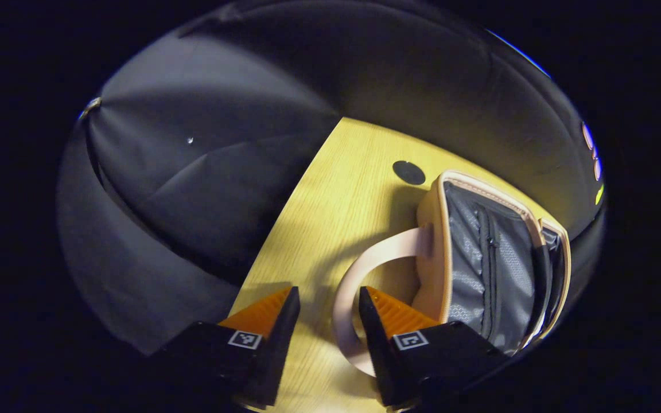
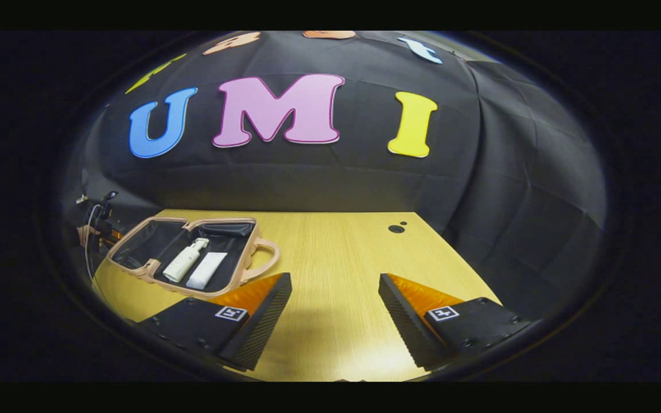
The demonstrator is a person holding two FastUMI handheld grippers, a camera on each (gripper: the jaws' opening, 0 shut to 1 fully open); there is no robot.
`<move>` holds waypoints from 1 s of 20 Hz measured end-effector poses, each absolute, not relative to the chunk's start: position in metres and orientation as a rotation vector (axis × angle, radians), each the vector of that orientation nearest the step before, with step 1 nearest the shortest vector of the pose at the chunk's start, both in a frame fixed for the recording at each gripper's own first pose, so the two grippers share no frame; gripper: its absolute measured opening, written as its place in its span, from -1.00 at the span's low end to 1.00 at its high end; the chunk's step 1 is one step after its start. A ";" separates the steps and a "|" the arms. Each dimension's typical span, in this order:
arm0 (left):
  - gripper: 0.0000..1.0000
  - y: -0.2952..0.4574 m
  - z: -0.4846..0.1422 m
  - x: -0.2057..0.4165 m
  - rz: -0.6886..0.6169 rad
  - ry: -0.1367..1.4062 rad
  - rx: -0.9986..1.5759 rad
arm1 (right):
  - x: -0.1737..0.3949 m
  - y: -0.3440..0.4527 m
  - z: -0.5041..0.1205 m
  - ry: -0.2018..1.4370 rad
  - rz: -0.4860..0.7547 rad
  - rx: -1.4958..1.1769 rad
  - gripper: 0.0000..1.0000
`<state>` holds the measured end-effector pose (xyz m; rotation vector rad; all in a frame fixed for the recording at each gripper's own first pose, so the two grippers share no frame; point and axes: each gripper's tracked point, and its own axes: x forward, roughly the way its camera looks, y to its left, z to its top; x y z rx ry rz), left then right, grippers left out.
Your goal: First open the suitcase, pack the skin care products into it, and then close the suitcase.
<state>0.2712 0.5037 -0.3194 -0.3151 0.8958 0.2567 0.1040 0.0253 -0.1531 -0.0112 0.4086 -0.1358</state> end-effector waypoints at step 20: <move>-0.77 0.339 0.014 0.256 0.057 0.435 -0.148 | 0.129 0.002 -0.129 0.375 -0.087 0.048 0.94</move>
